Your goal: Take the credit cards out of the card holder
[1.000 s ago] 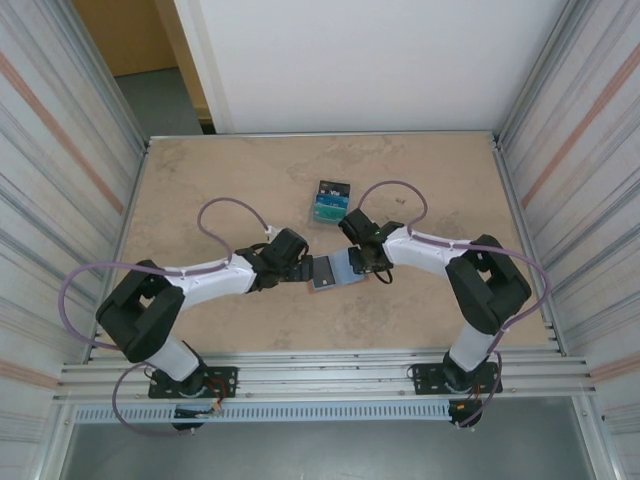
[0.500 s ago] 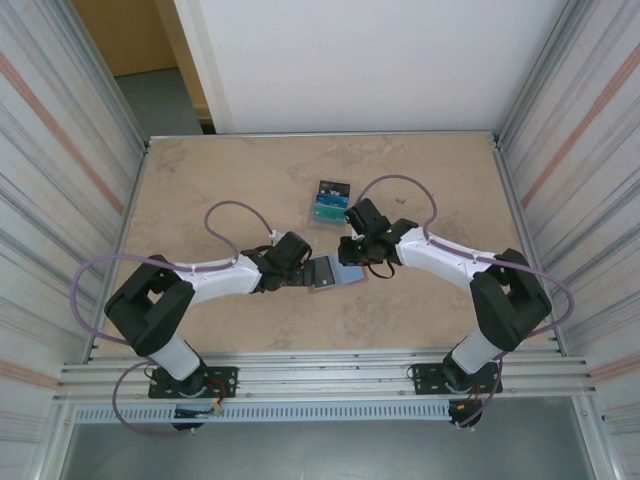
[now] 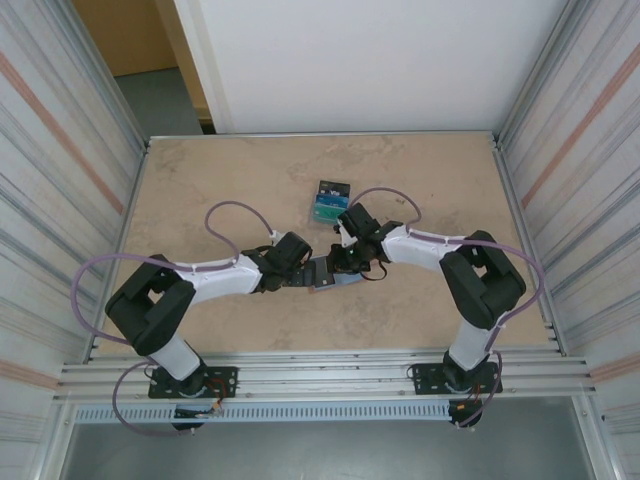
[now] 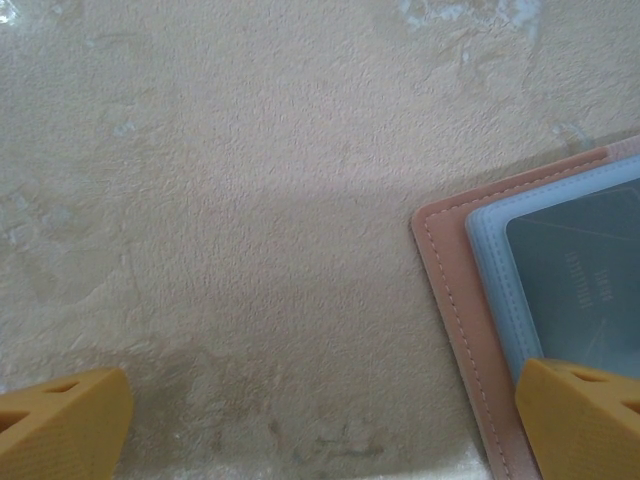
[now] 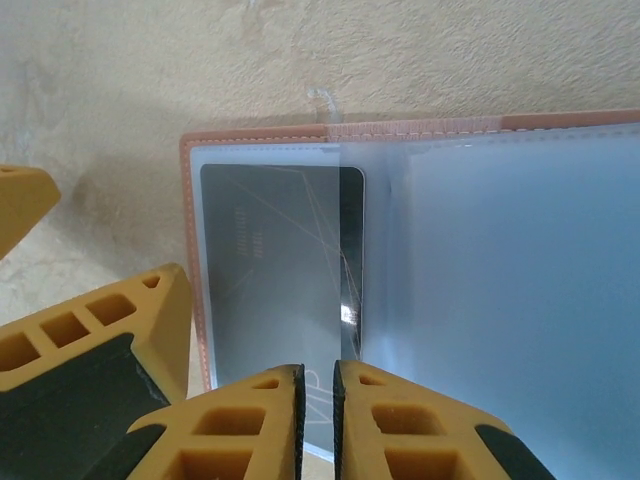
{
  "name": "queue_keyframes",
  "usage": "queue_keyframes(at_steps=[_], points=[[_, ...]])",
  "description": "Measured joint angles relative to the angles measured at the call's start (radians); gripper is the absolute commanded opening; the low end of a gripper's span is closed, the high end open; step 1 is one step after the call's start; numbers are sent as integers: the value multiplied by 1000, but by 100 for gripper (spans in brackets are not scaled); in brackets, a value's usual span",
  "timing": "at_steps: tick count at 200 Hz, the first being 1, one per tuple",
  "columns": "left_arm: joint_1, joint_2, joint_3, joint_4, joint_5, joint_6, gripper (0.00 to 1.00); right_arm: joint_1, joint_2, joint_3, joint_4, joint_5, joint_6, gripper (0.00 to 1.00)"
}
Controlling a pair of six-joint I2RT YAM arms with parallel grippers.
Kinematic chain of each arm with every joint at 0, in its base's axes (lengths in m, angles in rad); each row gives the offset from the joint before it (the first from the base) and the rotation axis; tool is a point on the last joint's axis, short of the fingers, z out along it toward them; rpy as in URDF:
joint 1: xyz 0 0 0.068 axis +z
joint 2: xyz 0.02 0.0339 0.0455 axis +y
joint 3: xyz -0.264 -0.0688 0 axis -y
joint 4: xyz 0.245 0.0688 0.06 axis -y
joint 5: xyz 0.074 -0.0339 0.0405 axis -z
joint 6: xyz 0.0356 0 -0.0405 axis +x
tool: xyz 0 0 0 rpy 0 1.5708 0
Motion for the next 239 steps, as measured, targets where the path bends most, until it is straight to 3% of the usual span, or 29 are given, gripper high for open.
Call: queue_keyframes(at_steps=[72,109,239], points=[[0,0,0,0,0,0,99,-6,38,0,5,-12,-15,22],[0,5,0,0,0,0,98,-8,46,0,17,-27,-19,18],[0,13,2,-11,-6,0,99,-92,77,-78,219,-263,21,19]])
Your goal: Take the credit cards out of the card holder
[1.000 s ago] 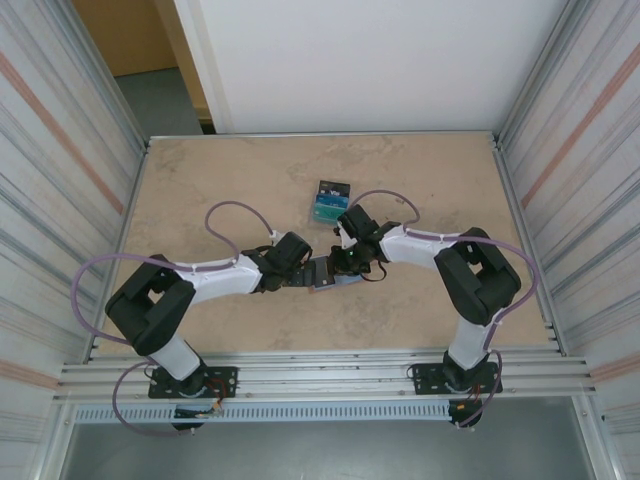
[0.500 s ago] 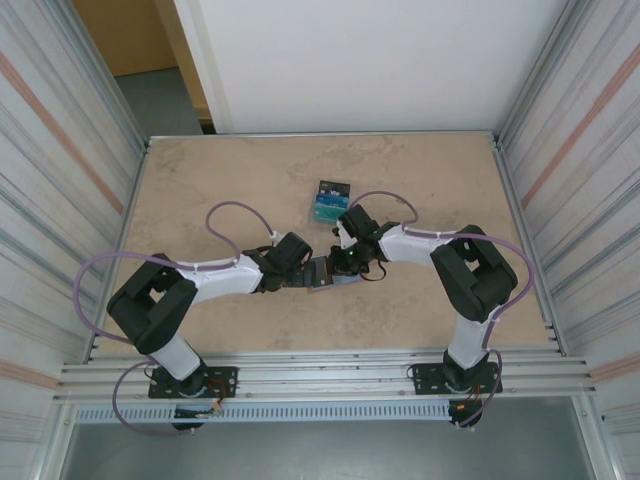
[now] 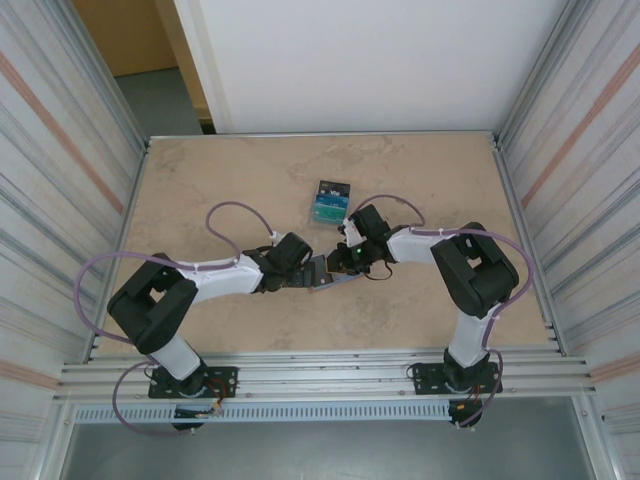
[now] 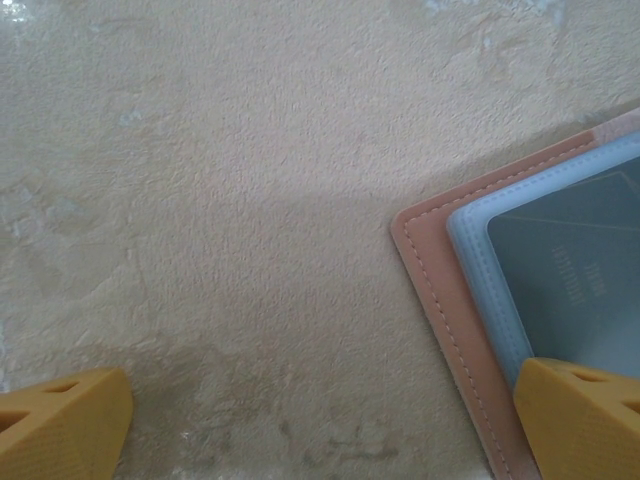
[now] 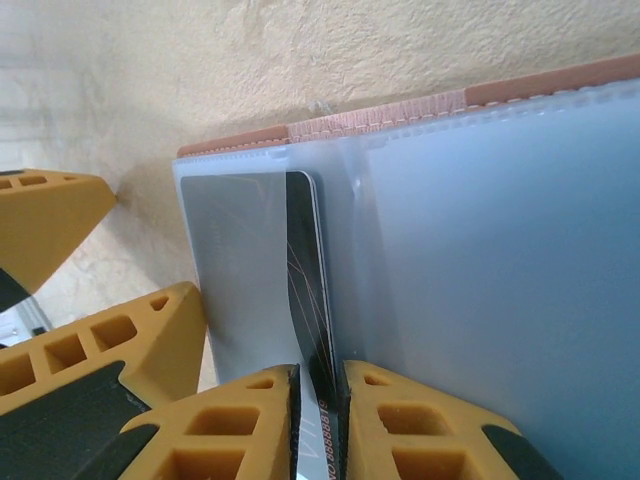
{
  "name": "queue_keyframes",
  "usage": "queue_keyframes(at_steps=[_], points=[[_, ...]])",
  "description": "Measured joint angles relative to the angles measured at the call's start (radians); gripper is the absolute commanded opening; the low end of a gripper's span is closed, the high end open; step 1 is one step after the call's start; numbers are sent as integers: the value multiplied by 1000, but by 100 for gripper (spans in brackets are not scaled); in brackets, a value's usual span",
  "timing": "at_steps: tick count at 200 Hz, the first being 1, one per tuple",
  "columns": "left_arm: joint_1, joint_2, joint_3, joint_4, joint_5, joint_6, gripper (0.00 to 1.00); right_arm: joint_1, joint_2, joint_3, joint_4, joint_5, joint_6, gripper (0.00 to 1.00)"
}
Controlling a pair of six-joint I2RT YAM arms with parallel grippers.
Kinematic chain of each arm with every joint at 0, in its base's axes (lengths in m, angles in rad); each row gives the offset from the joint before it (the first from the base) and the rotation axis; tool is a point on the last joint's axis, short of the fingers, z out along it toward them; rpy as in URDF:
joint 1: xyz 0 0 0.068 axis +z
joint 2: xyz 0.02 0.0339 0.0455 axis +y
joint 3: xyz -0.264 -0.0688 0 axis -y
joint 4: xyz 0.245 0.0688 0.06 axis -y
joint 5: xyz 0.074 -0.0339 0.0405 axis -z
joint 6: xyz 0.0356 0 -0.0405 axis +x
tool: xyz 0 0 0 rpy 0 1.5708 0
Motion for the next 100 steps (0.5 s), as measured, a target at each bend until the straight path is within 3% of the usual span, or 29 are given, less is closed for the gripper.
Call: queue_keyframes(at_steps=[61,87,100], points=[[0,0,6,-18,-11,0,99,-9,7,-22,46,-28,14,11],[0,0,7,-20,-13,0,99,-14,7,-29,59,-42,13,0],[0,0,8,-23,-14,0,99,-14,5,-34,62,-43,18,0]])
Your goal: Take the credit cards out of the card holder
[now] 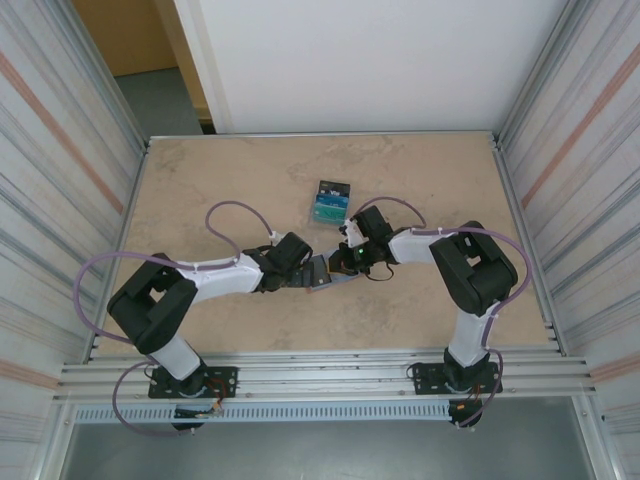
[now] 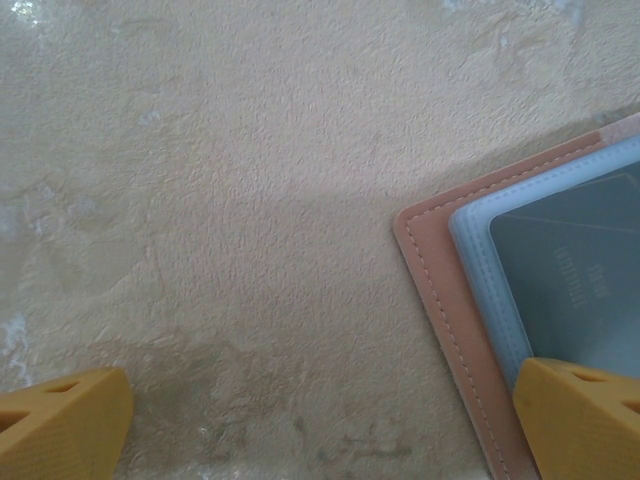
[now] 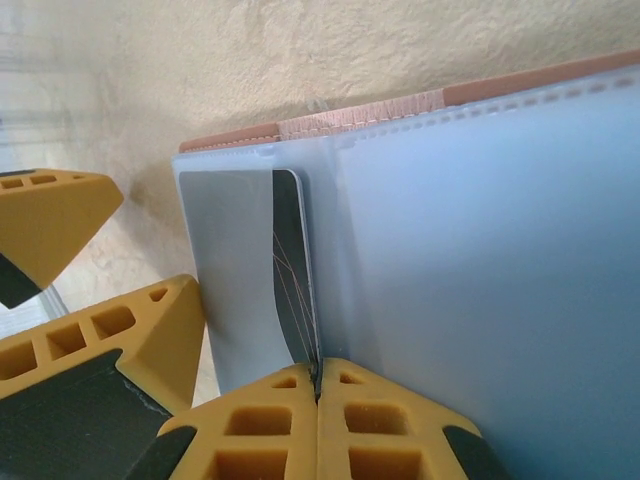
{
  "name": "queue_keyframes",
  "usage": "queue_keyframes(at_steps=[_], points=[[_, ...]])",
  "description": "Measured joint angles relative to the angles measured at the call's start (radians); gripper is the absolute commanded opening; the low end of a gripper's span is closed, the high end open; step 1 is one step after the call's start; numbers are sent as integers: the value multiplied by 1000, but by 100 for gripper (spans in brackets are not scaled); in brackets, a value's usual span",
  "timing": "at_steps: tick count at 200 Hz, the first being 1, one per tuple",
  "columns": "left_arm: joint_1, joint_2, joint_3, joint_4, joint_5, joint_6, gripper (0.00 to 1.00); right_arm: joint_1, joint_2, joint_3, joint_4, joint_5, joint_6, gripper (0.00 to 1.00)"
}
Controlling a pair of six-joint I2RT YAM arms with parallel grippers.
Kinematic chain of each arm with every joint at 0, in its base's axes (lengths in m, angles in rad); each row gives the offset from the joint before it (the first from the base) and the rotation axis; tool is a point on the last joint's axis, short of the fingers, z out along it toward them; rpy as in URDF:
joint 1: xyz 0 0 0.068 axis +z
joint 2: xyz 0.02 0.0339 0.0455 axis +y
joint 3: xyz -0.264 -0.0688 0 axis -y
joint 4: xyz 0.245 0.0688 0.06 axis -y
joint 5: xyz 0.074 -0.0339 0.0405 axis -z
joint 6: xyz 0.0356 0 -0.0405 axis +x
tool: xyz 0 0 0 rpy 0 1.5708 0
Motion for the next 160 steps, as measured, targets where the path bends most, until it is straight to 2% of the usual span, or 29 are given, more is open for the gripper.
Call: queue_keyframes(at_steps=[86,160], points=[[0,0,2,-23,0,0,99,-14,-61,-45,7,12,3,0],[0,0,2,-24,0,3,99,-31,-124,-61,-31,100,3,0]])
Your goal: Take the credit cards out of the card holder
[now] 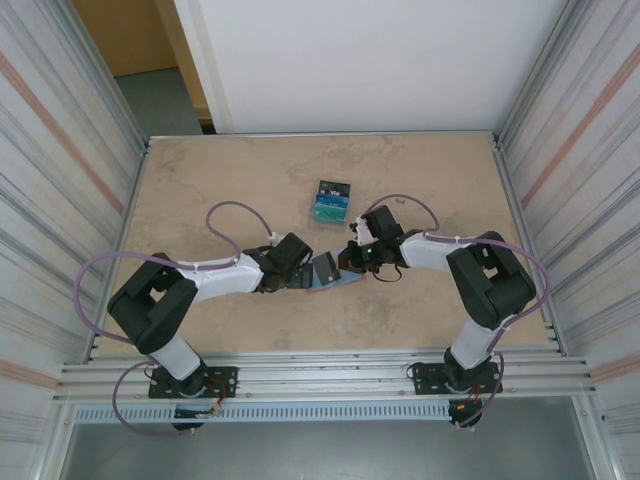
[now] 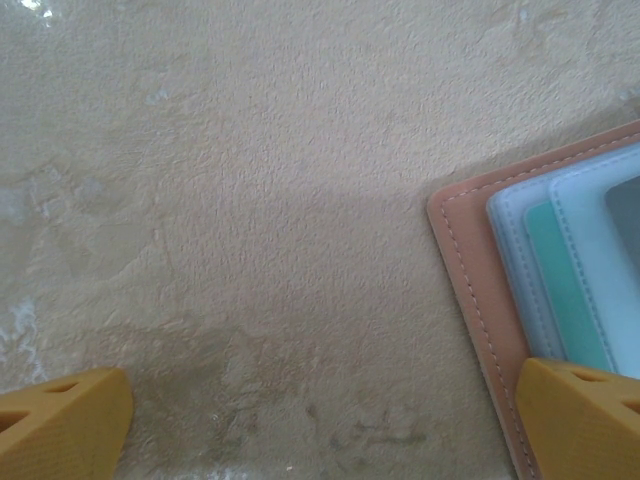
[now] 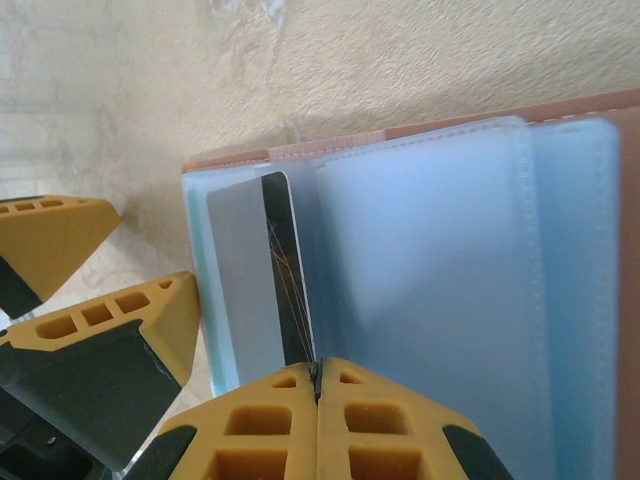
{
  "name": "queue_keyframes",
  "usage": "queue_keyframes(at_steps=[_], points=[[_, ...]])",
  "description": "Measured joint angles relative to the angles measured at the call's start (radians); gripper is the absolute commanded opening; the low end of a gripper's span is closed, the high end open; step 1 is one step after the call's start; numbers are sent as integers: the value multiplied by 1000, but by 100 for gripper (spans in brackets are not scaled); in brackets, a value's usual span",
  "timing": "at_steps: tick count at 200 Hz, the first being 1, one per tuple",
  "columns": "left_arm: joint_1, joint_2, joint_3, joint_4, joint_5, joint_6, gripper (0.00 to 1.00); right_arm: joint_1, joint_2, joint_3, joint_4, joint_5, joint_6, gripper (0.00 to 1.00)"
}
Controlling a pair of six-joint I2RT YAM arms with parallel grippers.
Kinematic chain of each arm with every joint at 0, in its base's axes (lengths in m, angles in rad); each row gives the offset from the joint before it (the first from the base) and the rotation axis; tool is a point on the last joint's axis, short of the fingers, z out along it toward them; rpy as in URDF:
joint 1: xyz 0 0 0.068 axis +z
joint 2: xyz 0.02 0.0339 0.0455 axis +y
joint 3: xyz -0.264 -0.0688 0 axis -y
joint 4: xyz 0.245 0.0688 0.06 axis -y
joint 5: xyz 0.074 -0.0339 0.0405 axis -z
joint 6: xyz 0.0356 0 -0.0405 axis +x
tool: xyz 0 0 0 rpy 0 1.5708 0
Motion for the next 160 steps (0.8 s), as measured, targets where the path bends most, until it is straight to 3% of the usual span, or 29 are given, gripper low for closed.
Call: queue_keyframes(at_steps=[72,100,160], points=[[-7,-22,71,-14,0,42,99,-2,0,-4,-3,10,0,0],[-6,-15,92,-14,0,50,99,-2,0,-4,-3,5,0,15],[-5,60,94,-21,3,49,99,10,2,-4,7,-31,-4,21]])
